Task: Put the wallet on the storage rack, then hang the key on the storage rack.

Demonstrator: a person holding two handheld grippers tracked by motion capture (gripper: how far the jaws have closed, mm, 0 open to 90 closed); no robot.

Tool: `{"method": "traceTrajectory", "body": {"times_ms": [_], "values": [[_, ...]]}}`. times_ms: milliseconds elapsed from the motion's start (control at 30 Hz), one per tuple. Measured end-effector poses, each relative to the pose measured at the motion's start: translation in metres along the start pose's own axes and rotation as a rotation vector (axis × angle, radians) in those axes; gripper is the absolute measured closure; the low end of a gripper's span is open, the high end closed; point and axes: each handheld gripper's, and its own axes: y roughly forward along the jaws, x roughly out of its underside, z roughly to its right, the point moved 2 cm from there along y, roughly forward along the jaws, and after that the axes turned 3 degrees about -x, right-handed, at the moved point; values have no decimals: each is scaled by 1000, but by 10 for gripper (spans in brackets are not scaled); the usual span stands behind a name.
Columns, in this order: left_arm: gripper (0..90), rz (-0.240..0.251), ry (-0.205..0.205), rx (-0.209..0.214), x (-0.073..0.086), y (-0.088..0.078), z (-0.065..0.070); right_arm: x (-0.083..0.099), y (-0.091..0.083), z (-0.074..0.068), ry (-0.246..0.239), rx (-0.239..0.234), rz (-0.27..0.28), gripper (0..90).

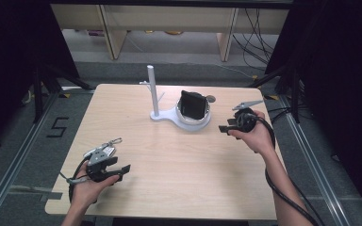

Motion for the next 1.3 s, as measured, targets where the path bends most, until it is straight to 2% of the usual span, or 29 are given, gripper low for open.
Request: {"method": "traceTrajectory", "body": {"times_ms": [67, 100, 167, 200, 233, 300, 333, 433, 467, 500, 533, 567, 600, 633, 667, 733, 767, 800, 867, 900, 933, 967, 1033, 1067, 1100, 1133, 1167, 1200, 1300], "values": [[347, 9, -9, -10, -1, -1, 0, 10, -2, -4, -6, -3, -6, 457], [357, 14, -9, -9, -1, -2, 0, 18, -4, -10, 39, -12, -7, 457], [371, 28, -15, -15, -2, -3, 0, 30, -6, -14, 41, -17, -1, 459], [374, 22, -5, -16, -3, -4, -1, 35, -6, -18, 53, -22, 18, 463], [378, 28, -9, -17, -3, -5, -1, 40, -6, -19, 44, -18, 34, 469], [393, 32, -10, -18, -3, -7, -1, 52, -12, -27, 52, -32, 16, 485], [393, 31, -15, -19, -3, -7, -2, 52, -12, -27, 52, -32, 16, 485], [413, 35, -20, -29, -1, -9, -5, 61, -11, -30, 46, -9, 54, 507], [421, 31, -22, -36, -1, -9, -5, 62, -12, -35, 90, -6, 31, 528], [421, 33, -25, -36, -1, -9, -6, 62, -12, -35, 90, -6, 31, 528], [432, 30, -31, -36, -2, -10, -8, 65, -10, -33, 55, 25, 20, 558], [439, 30, -31, -36, -2, -10, -8, 65, -10, -33, 55, 25, 20, 558], [447, 33, -31, -49, -5, -11, -10, 67, -11, -32, 40, 45, -48, 592], [452, 33, -31, -49, -5, -11, -10, 67, -11, -32, 40, 45, -48, 592], [452, 33, -34, -50, -7, -12, -11, 68, -10, -34, 64, 47, -54, 601], [466, 34, -38, -52, -10, -12, -13, 71, -9, -35, 50, 47, -84, 625], [473, 33, -36, -54, -12, -12, -15, 73, -6, -35, 38, 52, -53, 632], [484, 34, -31, -59, -14, -12, -17, 72, -9, -35, 42, 44, -96, 638], [502, 23, -7, -74, -22, -12, -23, 73, -10, -35, 30, 47, -91, 642], [516, 23, -7, -74, -23, -12, -24, 73, -9, -36, 51, 41, -73, 642], [522, 13, 6, -76, -27, -11, -27, 73, -9, -35, 34, 54, -72, 642], [531, -5, 30, -80, -30, -11, -31, 73, -11, -36, 50, 39, -83, 641], [552, -22, 34, -83, -36, -9, -36, 73, -15, -37, 81, 46, -108, 639], [571, -59, 51, -80, -40, -9, -43, 73, -14, -34, 42, 47, -88, 637], [630, -88, 47, -81, -45, -7, -50, 73, -12, -34, 54, 41, -60, 635], [656, -88, 47, -81, -45, -7, -50, 73, -12, -34, 54, 41, -60, 635], [656, -100, 50, -91, -47, -5, -54, 72, -16, -35, 67, 43, -94, 635], [679, -129, 66, -96, -49, -4, -58, 73, -16, -36, 85, 44, -98, 635], [732, -218, 118, -110, -55, 5, -71, 73, -13, -35, 71, 47, -80, 635]]}}
